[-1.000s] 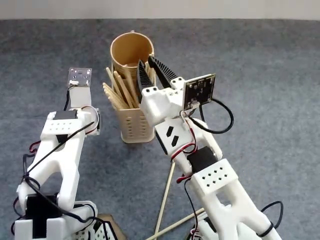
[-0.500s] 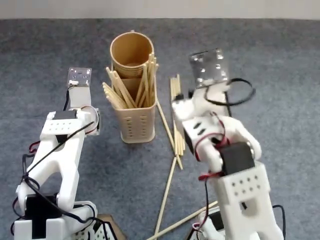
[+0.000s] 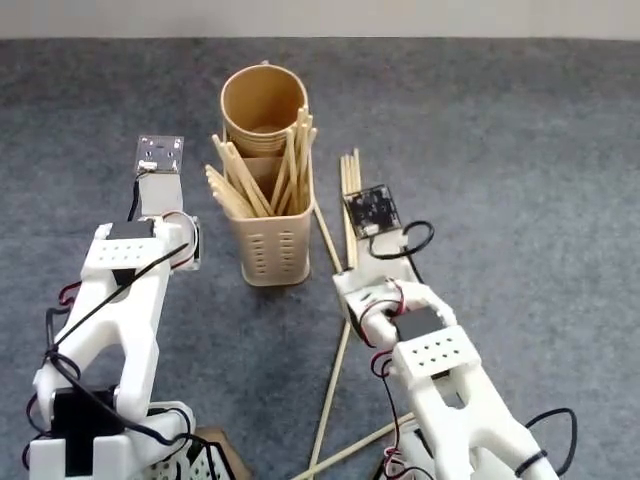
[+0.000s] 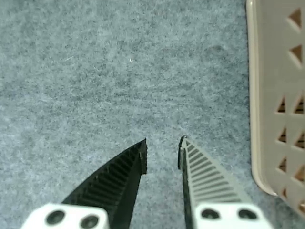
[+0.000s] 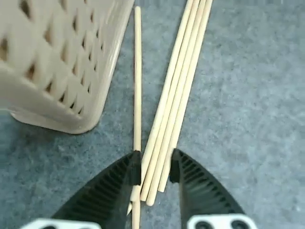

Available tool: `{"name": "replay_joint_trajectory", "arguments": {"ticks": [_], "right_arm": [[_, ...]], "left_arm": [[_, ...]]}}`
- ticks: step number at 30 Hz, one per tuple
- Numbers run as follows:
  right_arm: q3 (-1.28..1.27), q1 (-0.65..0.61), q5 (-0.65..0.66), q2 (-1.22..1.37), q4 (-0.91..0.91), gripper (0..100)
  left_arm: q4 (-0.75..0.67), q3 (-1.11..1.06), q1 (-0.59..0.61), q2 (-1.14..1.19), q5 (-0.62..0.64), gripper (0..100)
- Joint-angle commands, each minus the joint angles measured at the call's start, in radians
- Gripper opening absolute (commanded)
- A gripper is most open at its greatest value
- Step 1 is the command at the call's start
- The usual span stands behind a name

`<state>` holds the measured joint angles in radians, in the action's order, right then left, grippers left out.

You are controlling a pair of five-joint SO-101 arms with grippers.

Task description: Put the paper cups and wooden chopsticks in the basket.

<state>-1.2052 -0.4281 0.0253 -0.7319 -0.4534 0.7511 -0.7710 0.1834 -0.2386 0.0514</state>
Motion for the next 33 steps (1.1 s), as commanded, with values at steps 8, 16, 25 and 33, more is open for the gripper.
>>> {"name": "replay_joint_trajectory", "arguments": {"ticks": [8,16,25,33], "right_arm": [[-0.085,-0.007,0.054,0.004,0.14,14.9],[-0.094,0.005,0.052,0.005,0.14,14.9],[-0.048,0.016,0.052,0.2,0.15,14.9],[0.14,0.051,0.052,0.476,0.154,14.9]], "left_arm": [[-0.017,0.005,-0.015,-0.004,0.008,13],[-0.012,0.004,-0.015,-0.004,0.008,13],[-0.011,0.004,-0.015,-0.004,0.009,13],[-0.011,0.004,-0.015,-0.004,0.009,13]]}}
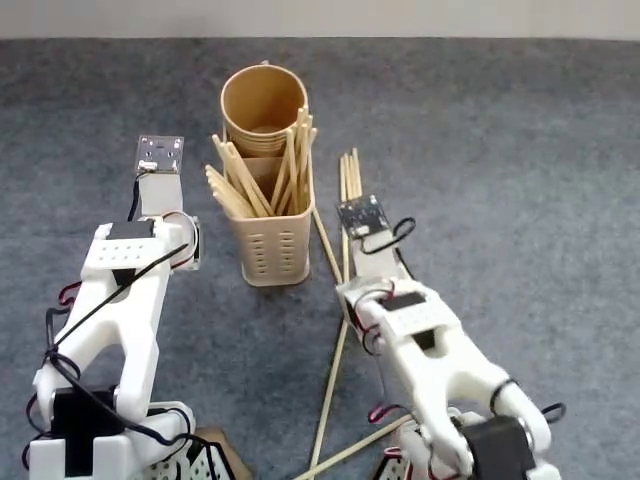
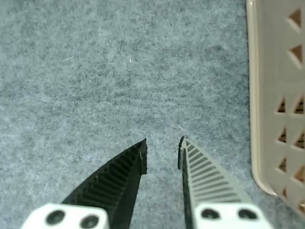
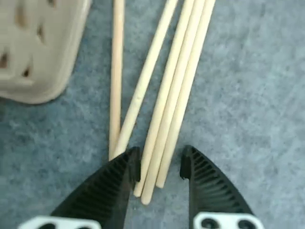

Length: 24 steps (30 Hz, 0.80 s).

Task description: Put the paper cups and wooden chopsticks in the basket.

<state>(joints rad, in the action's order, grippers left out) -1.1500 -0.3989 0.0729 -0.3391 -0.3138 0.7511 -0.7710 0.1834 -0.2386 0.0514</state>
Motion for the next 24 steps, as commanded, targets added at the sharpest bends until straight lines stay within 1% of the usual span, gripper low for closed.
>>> {"name": "replay_joint_trajectory", "arguments": {"ticks": [1,3,5,6,7,10,14,19,24], "right_arm": [[0.094,0.019,0.005,0.104,0.015,14.7],[0.107,0.019,0.005,0.131,0.012,11.2],[0.107,0.019,0.005,0.136,0.015,1.5],[0.107,0.019,0.005,0.136,0.013,0.0],[0.107,0.021,0.005,0.136,0.01,1.4],[0.099,0.041,0.003,0.085,0.01,0.5],[0.085,0.081,-0.08,-0.131,0.005,0.5],[-0.038,0.136,-0.08,-0.481,-0.007,0.5],[-0.062,0.171,-0.08,-0.803,-0.007,0.5]], "left_arm": [[-0.012,0.004,-0.015,-0.004,0.009,13],[-0.012,0.004,-0.015,-0.004,0.009,13],[-0.012,0.004,-0.015,-0.004,0.009,13],[-0.012,0.004,-0.015,-0.004,0.009,13],[-0.012,0.004,-0.015,-0.004,0.009,13],[-0.014,0.004,-0.015,-0.004,0.009,13],[-0.014,0.004,-0.015,-0.004,0.008,13],[-0.015,0.004,-0.015,-0.004,0.008,13],[-0.015,0.004,-0.015,-0.004,0.008,13]]}}
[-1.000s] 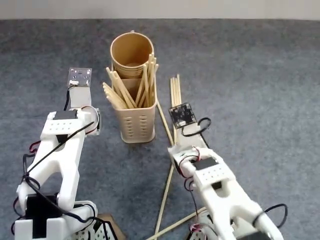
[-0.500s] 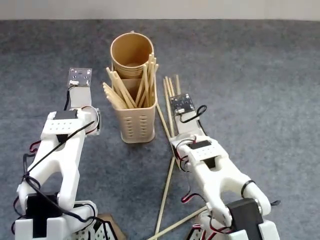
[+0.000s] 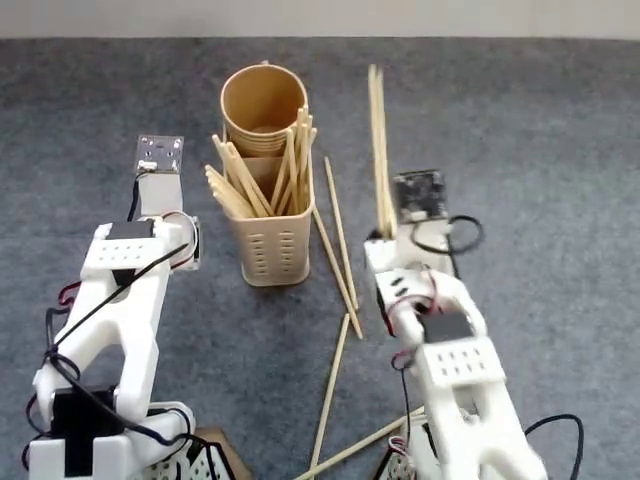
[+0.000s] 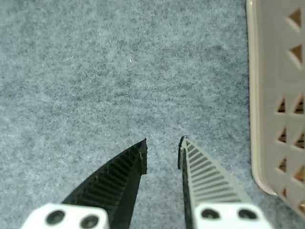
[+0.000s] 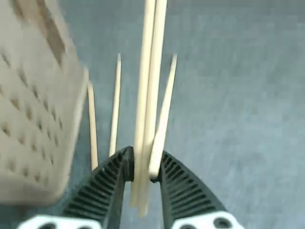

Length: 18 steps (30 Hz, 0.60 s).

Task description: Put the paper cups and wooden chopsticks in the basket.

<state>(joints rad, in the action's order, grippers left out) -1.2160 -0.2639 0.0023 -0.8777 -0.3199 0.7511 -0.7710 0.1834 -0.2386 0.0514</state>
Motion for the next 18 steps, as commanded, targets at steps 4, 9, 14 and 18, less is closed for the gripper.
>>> {"name": "replay_joint_trajectory", "arguments": {"ticks": [4,9,14,18], "right_arm": [[0.036,0.031,-0.008,-0.417,0.05,0.5],[0.186,0.028,-0.014,-0.375,0.168,0.5],[0.45,-0.054,-0.015,-0.176,0.171,0.5],[0.562,-0.137,-0.029,-0.062,0.174,0.5]], "left_arm": [[-0.015,0.004,-0.015,-0.004,0.008,13],[-0.015,0.004,-0.015,-0.004,0.008,13],[-0.015,0.004,-0.015,-0.004,0.008,13],[-0.015,0.004,-0.01,-0.004,0.008,13]]}}
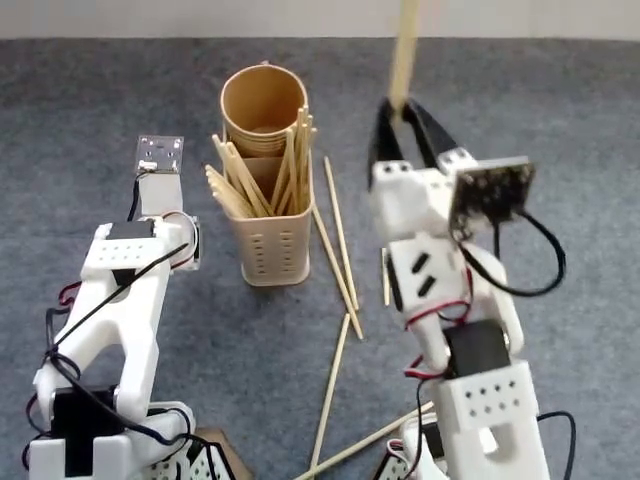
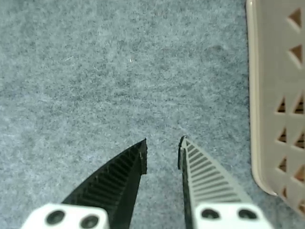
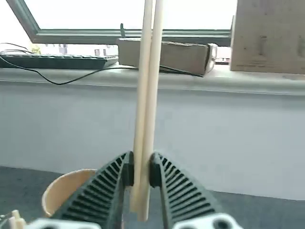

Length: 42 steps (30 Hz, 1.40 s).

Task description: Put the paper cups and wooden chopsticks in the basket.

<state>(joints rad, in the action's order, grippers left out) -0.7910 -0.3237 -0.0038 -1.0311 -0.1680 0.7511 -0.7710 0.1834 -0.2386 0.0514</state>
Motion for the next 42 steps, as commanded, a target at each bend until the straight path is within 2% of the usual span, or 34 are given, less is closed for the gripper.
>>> {"name": "replay_joint_trajectory", "arguments": {"ticks": [1,8,15,22,28,33,42], "right_arm": [[0.137,-0.096,-0.037,0.104,0.024,0.5],[0.062,-0.208,-0.008,0.114,0.251,0.5],[-0.163,-0.315,0.035,0.119,0.432,0.5],[-0.344,-0.334,0.04,0.165,0.521,0.5],[-0.372,-0.335,0.12,0.332,0.627,1.0],[-0.372,-0.334,0.117,0.344,0.638,9.4],[-0.337,-0.331,0.121,0.263,0.593,9.5]], "left_arm": [[-0.015,0.004,-0.01,-0.004,0.008,13],[-0.017,0.004,-0.015,-0.004,0.006,13],[-0.017,0.005,-0.015,-0.004,0.006,13],[-0.017,0.005,-0.015,-0.004,0.006,13],[-0.017,0.005,-0.015,-0.004,0.006,13],[-0.017,0.005,-0.015,-0.004,0.006,13],[-0.017,0.005,-0.015,-0.004,0.006,13]]}}
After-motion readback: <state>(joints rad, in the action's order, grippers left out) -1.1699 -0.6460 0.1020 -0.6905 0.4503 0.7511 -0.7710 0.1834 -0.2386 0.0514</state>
